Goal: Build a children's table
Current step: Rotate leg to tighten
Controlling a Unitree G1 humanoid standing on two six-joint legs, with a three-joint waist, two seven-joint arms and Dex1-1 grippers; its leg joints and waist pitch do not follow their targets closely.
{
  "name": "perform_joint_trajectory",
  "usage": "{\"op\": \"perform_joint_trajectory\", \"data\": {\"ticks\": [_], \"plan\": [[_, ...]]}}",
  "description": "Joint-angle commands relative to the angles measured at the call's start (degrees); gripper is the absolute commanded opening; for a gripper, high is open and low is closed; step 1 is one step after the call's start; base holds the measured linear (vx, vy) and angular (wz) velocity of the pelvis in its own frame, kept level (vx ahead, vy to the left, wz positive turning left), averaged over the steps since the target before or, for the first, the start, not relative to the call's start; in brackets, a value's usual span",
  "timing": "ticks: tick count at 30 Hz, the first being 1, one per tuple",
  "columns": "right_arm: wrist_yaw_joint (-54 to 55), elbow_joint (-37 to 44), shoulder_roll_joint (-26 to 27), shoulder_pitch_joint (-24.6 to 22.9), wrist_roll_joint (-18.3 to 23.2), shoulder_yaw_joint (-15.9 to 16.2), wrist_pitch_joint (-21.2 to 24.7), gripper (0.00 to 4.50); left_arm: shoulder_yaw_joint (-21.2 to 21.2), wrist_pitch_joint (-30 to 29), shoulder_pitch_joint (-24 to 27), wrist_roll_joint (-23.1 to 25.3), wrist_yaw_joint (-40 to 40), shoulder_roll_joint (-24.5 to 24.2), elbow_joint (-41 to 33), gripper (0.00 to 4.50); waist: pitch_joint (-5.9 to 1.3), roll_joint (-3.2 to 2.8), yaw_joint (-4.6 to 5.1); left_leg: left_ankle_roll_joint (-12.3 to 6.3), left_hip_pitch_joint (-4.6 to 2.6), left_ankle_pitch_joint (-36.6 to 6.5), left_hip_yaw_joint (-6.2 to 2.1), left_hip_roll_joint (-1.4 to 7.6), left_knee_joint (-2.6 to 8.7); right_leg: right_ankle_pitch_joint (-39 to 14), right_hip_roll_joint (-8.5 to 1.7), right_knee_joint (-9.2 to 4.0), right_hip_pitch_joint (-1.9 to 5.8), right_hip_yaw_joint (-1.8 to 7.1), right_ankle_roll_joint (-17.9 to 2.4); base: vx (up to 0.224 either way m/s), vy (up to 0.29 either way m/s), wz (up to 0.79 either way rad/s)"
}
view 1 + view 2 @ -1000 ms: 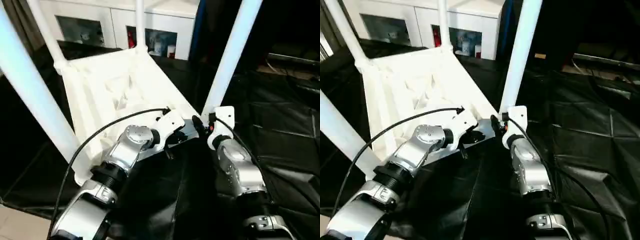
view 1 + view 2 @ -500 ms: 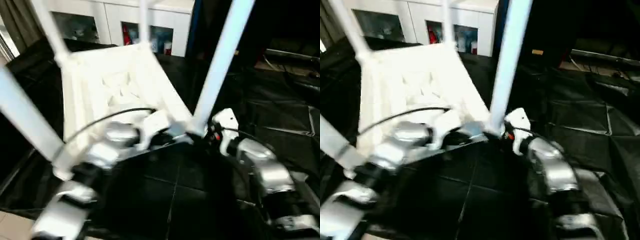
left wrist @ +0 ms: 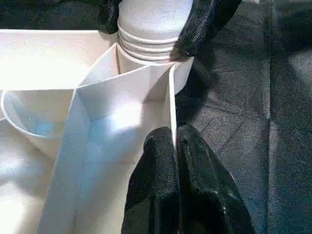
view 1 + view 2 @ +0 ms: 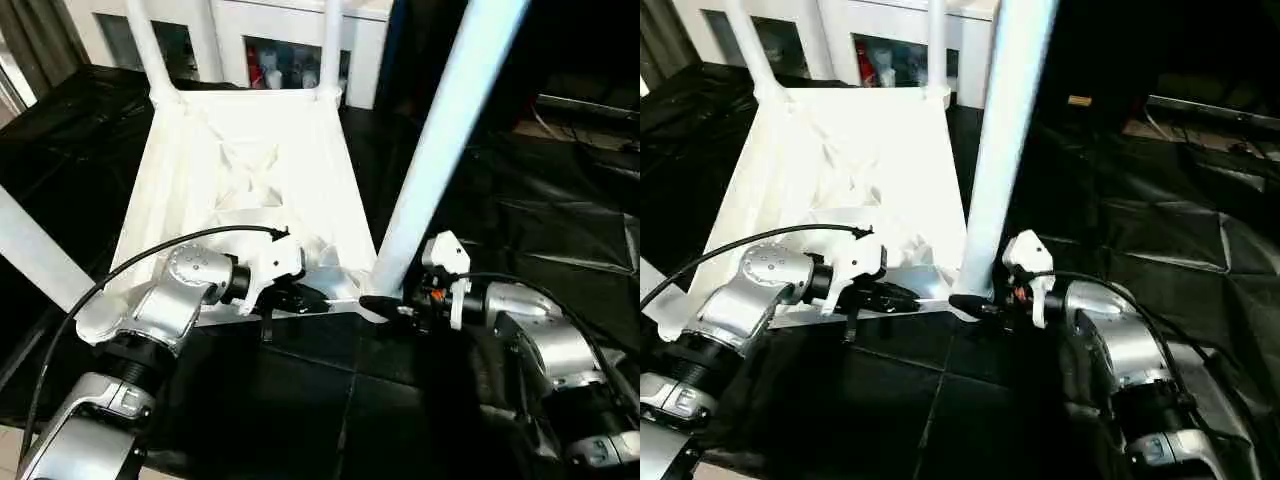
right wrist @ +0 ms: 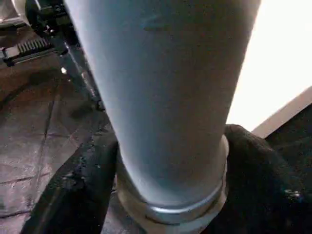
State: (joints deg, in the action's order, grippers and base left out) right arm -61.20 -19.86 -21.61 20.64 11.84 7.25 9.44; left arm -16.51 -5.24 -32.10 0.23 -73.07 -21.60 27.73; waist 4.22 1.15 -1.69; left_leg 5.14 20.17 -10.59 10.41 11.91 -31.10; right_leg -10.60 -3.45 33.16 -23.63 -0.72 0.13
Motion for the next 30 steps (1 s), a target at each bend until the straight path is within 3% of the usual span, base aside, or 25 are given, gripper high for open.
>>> {"op": "perform_joint_trajectory", "data": {"ticks": [1, 3, 6, 8, 9, 11, 17, 20, 23, 30], "plan": [[0.0, 0.8, -0.3, -0.6, 0.6, 0.2, 0.9, 2.93, -1.5, -0.5, 2.7, -0.6, -0.2, 0.8, 3.0, 0.0, -2.29, 0.86, -0.05, -5.68, 0.11, -7.6, 0.46, 0.98, 2.59, -6.5, -2.98, -2.97, 2.78, 1.56, -14.1, 0.0, 0.0, 0.0], [2.2, 0.6, 0.7, -1.0, 0.6, -0.3, 1.2, 2.87, -1.0, -0.5, 2.1, 0.3, 3.0, 1.9, 3.9, 0.0, -2.28, 0.87, -0.1, -5.81, 0.08, -7.3, 0.5, 0.96, 2.54, -5.7, -2.95, -2.95, 2.74, 1.55, -14.3, 0.0, 0.0, 0.0], [12.0, -1.9, 4.6, -1.1, -2.2, -1.6, 0.7, 2.77, 0.0, -0.8, 0.0, 2.3, 11.0, 5.1, 7.1, 0.0, -1.94, 0.96, -0.01, -4.79, 0.11, -9.2, 0.46, 0.91, 2.77, -10.1, -3.01, -3.48, 2.52, 1.52, -13.3, 0.0, 0.0, 0.0], [16.5, -2.9, 6.3, -1.2, -3.4, -2.1, 0.5, 2.75, 0.3, -1.2, -1.0, 2.9, 14.1, 6.6, 8.3, 0.0, -1.54, 0.93, 0.03, -3.07, -0.09, -12.5, 0.39, 0.92, 3.06, -17.6, -3.21, -4.29, 2.04, 1.62, -11.6, 0.0, 0.0, 0.0], [17.2, -3.1, 6.7, -1.2, -3.5, -2.2, 0.5, 2.75, 0.4, -1.2, -1.1, 3.0, 14.6, 6.8, 8.5, 0.0, -1.69, 1.07, 0.07, -2.13, 0.11, -13.0, 0.06, 0.86, 3.25, -21.0, -3.36, -4.39, 2.34, 1.57, -10.1, 0.0, 0.0, 0.0], [27.0, -4.5, 11.4, -1.2, -4.8, -3.7, 1.8, 2.74, 0.2, -2.4, -2.9, 4.4, 20.6, 10.4, 10.7, 0.0, -1.59, 0.85, 0.05, -1.53, -0.25, -14.2, 0.05, 0.9, 3.36, -22.7, -3.26, -4.73, 1.7, 1.77, -8.8, 0.0, 0.0, 0.0], [47.2, -7.7, 20.4, 0.0, -8.2, -6.1, 3.5, 2.74, -1.1, -5.8, -4.3, 6.5, 30.0, 19.0, 12.3, 0.0, -1.82, 0.7, 0.09, -0.62, -0.05, -14.0, -0.12, 0.7, 3.49, -21.0, -3.08, -4.73, 1.8, 1.77, -7.8, 0.0, 0.0, 0.0], [48.1, -7.6, 22.3, 0.3, -9.8, -4.4, 1.5, 2.74, -2.0, -6.3, -3.4, 6.6, 30.3, 21.6, 11.6, 0.0, -2.11, 0.44, -0.04, -1.03, -0.05, -13.5, -0.03, 0.68, 3.35, -17.4, -2.96, -4.54, 1.94, 1.8, -8.1, 0.0, 0.0, 0.0], [47.3, -7.0, 22.3, 0.3, -9.6, -4.2, 1.2, 3.43, -2.1, -5.9, -3.1, 6.7, 30.0, 21.5, 11.5, 0.0, -2.29, 0.53, -0.1, -2.06, 0.16, -11.9, 0.08, 0.54, 3.15, -13.0, -2.9, -4.18, 2.28, 1.73, -8.8, 0.0, 0.0, 0.0], [40.2, -6.1, 18.4, 1.3, -7.7, -4.2, 0.5, 3.53, -0.7, -4.4, -2.0, 6.0, 25.2, 16.9, 10.0, 0.0, -2.32, 0.57, -0.04, -2.66, 0.3, -12.6, -0.02, 0.63, 3.23, -14.8, -3.1, -4.3, 2.48, 1.6, -8.9, 0.0, 0.0, 0.0]]}}
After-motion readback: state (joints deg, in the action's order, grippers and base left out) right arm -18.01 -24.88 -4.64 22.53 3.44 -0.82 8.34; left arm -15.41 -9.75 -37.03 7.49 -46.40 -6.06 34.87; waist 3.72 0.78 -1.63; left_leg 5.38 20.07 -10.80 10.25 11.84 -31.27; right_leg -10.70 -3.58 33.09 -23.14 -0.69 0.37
